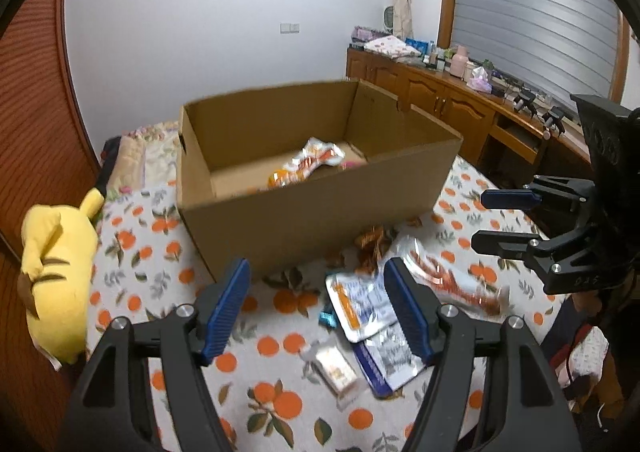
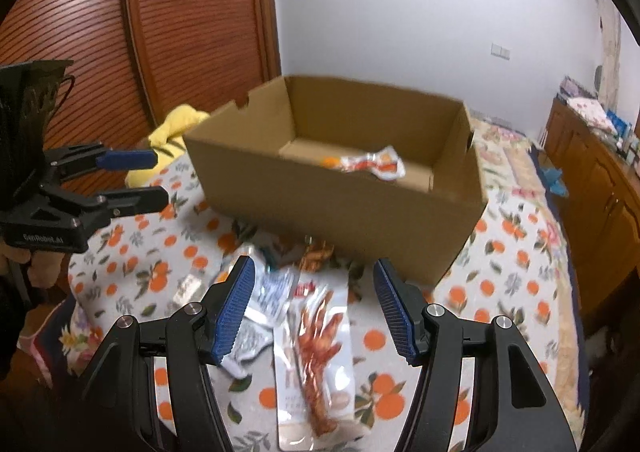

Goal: Organize snacks
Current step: 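Grasp the small white snack bar with left tool while right tool grasps the chicken-feet pouch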

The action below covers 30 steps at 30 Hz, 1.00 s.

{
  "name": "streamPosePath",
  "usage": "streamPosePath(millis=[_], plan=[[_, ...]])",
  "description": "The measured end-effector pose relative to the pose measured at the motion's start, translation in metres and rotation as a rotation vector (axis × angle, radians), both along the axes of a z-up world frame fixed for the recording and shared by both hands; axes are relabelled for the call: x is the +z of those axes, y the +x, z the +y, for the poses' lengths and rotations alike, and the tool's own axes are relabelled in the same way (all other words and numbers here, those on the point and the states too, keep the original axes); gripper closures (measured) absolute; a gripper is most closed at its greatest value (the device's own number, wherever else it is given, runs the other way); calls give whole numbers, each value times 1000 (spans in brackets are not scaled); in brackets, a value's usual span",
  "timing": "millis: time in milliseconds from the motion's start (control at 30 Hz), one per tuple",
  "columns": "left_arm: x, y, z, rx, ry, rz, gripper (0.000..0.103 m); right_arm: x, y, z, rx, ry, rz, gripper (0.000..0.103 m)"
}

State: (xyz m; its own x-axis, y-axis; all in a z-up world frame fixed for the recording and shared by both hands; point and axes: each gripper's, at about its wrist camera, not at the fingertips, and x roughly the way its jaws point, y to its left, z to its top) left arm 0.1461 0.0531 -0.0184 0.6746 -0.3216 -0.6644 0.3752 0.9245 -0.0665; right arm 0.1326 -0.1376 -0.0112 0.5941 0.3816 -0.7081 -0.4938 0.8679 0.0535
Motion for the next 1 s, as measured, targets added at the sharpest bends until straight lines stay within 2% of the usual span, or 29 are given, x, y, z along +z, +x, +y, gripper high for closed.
streamPosePath(millis=[133, 300, 467, 700, 1000], plan=[[-24, -7, 0, -4, -16, 47, 33, -26, -4, 1, 2, -16, 49, 40], [-52, -13, -5, 1, 16, 88, 33, -50, -6, 0, -5, -31, 90, 40], [-69, -12, -4, 10, 13, 120, 33, -70, -3, -3, -22, -38, 130, 40], [-85, -10, -2, 37, 2, 156, 35, -82, -4, -4, -36, -48, 149, 40], [-96, -8, -3, 50, 6, 174, 48, -86, -3, -6, -44, -27, 145, 37]])
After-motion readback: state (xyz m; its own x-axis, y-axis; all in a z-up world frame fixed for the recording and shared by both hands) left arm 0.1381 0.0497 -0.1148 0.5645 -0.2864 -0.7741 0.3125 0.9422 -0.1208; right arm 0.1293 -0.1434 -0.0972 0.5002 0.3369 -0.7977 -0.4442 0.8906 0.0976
